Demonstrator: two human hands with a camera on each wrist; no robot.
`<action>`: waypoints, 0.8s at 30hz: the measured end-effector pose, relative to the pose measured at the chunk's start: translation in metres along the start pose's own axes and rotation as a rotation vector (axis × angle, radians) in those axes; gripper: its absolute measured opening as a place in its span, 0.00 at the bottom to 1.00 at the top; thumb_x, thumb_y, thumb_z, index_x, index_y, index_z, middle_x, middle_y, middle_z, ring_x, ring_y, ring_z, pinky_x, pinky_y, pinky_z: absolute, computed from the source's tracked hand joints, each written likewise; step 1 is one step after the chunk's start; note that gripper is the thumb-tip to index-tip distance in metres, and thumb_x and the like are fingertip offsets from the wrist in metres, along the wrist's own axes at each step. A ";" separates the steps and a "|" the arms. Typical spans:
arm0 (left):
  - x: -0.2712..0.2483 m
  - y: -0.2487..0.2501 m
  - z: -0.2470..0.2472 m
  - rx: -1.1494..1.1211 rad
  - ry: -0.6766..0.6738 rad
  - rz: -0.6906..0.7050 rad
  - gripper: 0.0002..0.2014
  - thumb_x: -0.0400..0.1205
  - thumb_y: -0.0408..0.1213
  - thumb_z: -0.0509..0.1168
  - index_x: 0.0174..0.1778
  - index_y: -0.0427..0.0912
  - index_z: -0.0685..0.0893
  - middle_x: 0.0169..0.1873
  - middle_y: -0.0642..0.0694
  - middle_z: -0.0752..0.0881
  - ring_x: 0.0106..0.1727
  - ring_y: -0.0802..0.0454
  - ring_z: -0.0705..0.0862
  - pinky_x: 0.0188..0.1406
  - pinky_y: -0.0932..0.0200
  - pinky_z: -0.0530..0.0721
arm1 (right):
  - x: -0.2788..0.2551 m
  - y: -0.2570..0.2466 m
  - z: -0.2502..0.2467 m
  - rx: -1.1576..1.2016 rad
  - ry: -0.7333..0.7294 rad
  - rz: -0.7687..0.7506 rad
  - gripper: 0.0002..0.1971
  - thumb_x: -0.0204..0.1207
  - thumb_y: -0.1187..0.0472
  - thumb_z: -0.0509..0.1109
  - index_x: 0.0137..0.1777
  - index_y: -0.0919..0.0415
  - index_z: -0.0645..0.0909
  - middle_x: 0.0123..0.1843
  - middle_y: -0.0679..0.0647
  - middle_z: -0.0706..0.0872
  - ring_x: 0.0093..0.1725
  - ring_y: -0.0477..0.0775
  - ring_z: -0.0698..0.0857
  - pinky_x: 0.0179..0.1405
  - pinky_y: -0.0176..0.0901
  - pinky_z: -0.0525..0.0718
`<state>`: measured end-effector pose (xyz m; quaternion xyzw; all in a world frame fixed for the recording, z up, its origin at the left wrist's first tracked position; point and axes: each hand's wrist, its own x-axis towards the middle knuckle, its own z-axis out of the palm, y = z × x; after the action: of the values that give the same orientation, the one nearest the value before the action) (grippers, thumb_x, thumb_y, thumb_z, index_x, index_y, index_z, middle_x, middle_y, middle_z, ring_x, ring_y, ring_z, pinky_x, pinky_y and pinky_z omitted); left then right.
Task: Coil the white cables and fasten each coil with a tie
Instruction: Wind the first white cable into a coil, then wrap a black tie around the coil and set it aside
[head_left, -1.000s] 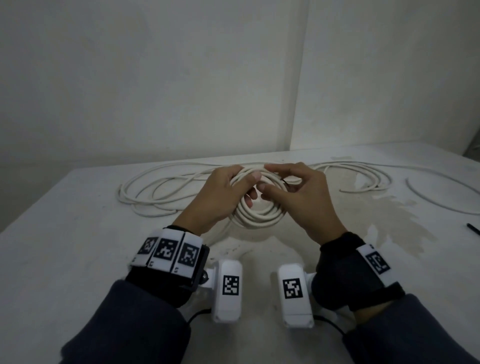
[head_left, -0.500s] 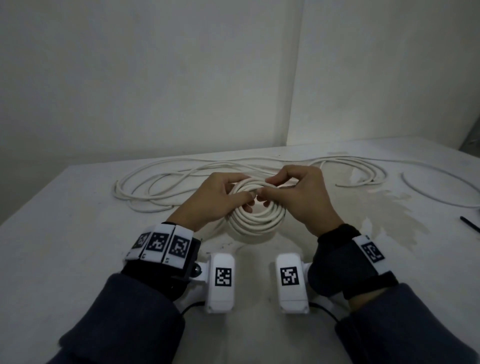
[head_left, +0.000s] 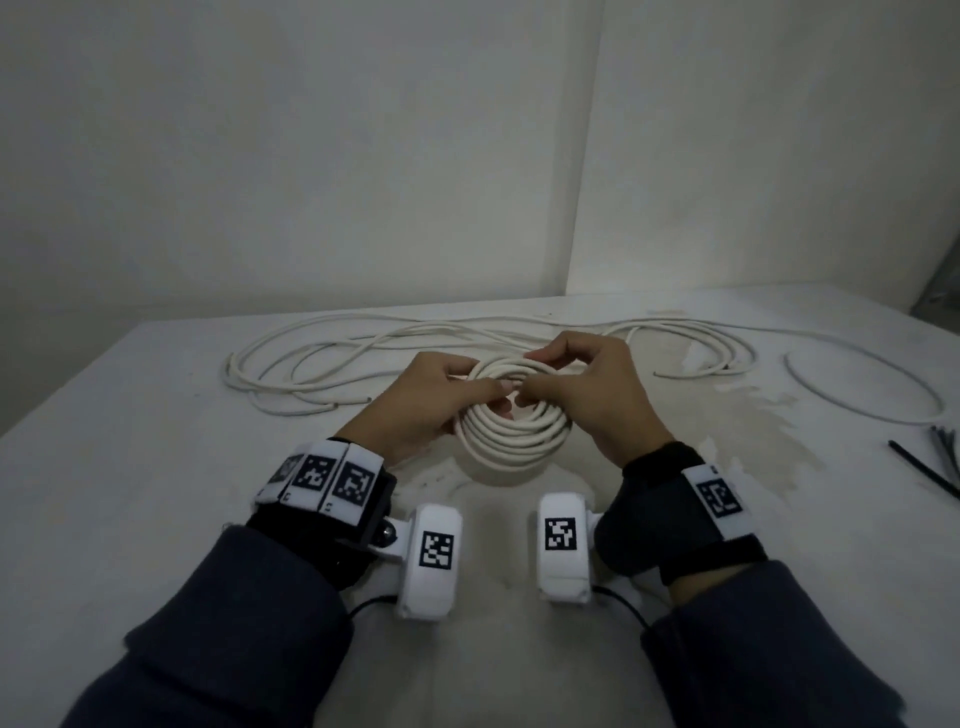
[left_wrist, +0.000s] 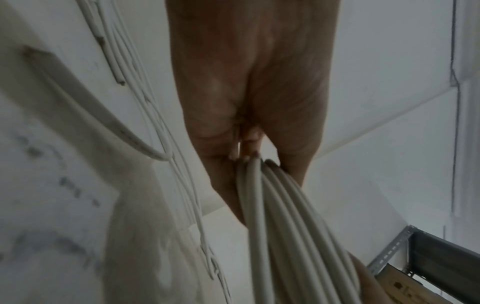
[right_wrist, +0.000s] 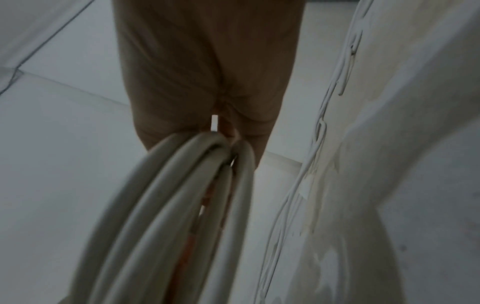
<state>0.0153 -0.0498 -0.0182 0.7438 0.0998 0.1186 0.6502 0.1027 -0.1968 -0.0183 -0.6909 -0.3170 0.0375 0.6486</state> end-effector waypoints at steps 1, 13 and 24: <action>-0.003 0.003 0.002 -0.099 -0.054 -0.062 0.08 0.78 0.30 0.70 0.51 0.32 0.88 0.38 0.38 0.91 0.39 0.48 0.88 0.43 0.57 0.86 | -0.001 -0.002 -0.002 -0.017 -0.006 -0.010 0.07 0.60 0.78 0.77 0.35 0.68 0.86 0.32 0.60 0.87 0.29 0.51 0.87 0.30 0.41 0.83; -0.008 0.013 0.078 -0.498 -0.217 -0.212 0.15 0.86 0.40 0.58 0.60 0.34 0.81 0.25 0.47 0.80 0.20 0.60 0.76 0.20 0.69 0.80 | -0.022 -0.026 -0.068 -0.200 -0.177 0.055 0.11 0.59 0.78 0.78 0.30 0.61 0.85 0.30 0.53 0.87 0.32 0.56 0.89 0.35 0.49 0.87; 0.020 0.003 0.157 -0.372 -0.107 -0.134 0.15 0.85 0.36 0.62 0.31 0.43 0.71 0.19 0.50 0.70 0.17 0.60 0.66 0.13 0.70 0.68 | -0.035 -0.010 -0.146 -0.226 -0.048 0.278 0.11 0.69 0.62 0.80 0.50 0.65 0.90 0.42 0.58 0.90 0.39 0.48 0.86 0.39 0.37 0.83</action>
<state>0.0826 -0.1924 -0.0342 0.6078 0.0904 0.0518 0.7872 0.1384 -0.3414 0.0009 -0.7953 -0.2361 0.1075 0.5479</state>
